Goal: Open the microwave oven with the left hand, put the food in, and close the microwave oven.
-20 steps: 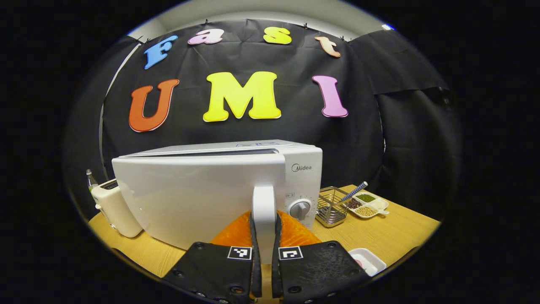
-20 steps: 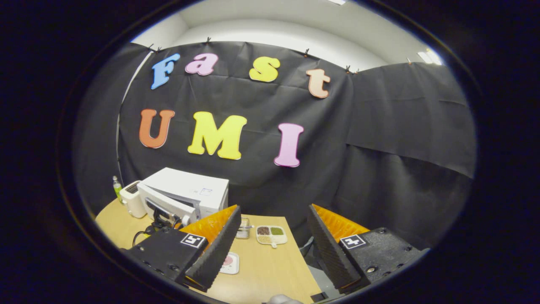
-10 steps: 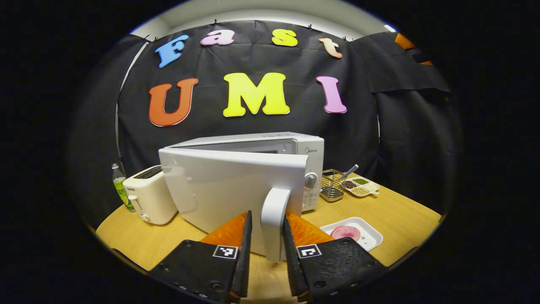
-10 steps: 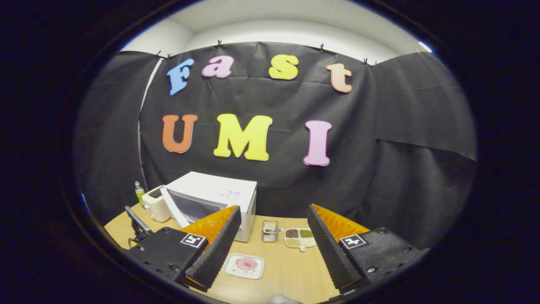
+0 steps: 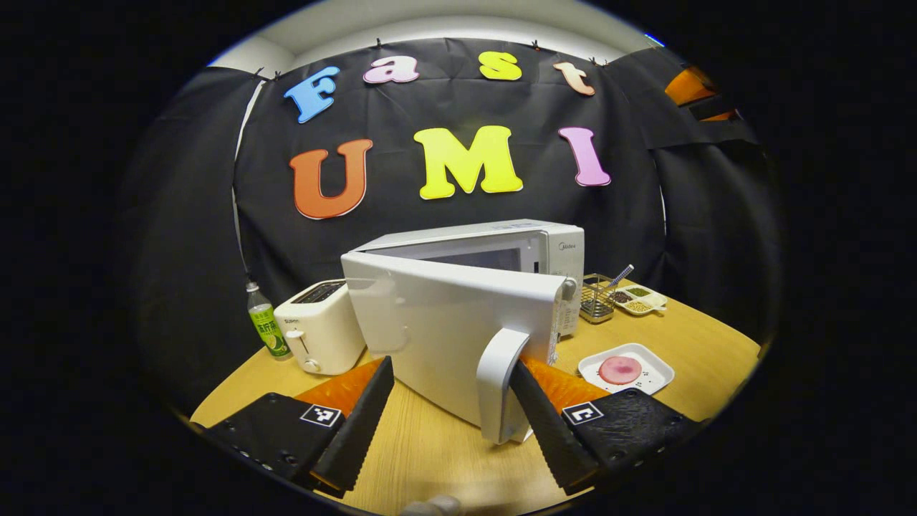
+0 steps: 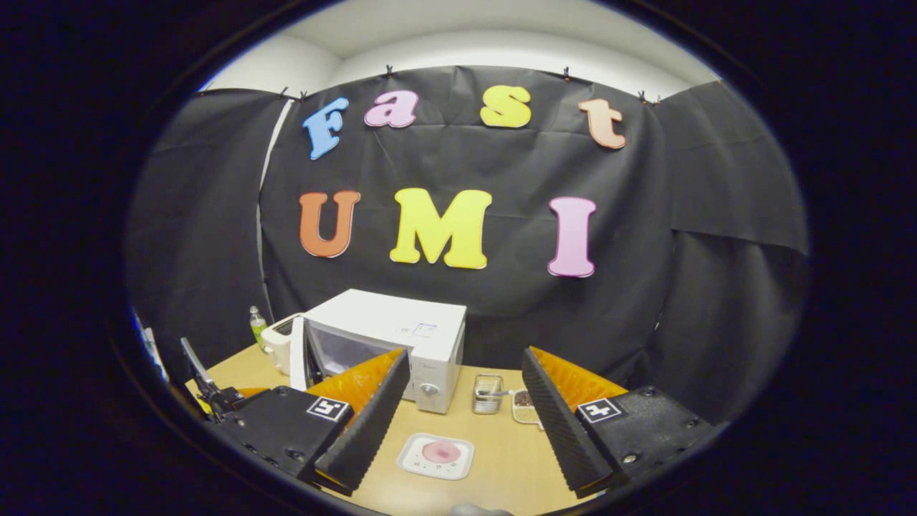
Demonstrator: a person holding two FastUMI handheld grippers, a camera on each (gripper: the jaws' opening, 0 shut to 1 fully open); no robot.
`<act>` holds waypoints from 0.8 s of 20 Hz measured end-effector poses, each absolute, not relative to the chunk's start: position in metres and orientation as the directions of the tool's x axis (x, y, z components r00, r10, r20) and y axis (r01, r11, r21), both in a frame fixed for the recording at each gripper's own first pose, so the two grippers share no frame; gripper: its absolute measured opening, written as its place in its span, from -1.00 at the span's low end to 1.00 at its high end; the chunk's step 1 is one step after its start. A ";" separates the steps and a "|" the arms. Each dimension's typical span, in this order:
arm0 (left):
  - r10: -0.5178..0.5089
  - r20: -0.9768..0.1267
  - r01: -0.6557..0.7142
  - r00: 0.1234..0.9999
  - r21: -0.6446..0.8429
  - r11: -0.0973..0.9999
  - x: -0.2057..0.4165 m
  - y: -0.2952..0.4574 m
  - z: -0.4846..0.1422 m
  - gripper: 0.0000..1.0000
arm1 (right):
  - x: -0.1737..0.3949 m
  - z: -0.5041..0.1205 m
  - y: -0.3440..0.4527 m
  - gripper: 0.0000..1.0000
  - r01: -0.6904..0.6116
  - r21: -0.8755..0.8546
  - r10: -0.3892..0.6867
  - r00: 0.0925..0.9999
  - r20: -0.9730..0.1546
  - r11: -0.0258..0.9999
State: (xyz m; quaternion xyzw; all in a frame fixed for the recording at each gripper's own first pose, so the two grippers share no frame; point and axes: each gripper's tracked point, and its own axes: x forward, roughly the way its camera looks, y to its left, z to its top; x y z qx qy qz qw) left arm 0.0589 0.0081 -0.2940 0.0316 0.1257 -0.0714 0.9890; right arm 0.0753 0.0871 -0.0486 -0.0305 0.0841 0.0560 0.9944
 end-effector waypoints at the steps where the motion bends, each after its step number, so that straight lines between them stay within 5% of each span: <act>1: -0.126 -0.260 0.140 0.957 0.038 0.989 0.053 0.017 -0.295 0.92 | 0.079 -0.055 0.090 1.00 -0.122 -0.033 0.114 0.976 -0.183 0.992; 16: 0.186 -0.279 -0.144 0.942 0.165 0.976 -0.010 0.203 -0.291 0.92 | 0.107 -0.203 0.086 0.98 -0.101 0.029 0.104 0.888 -0.447 0.994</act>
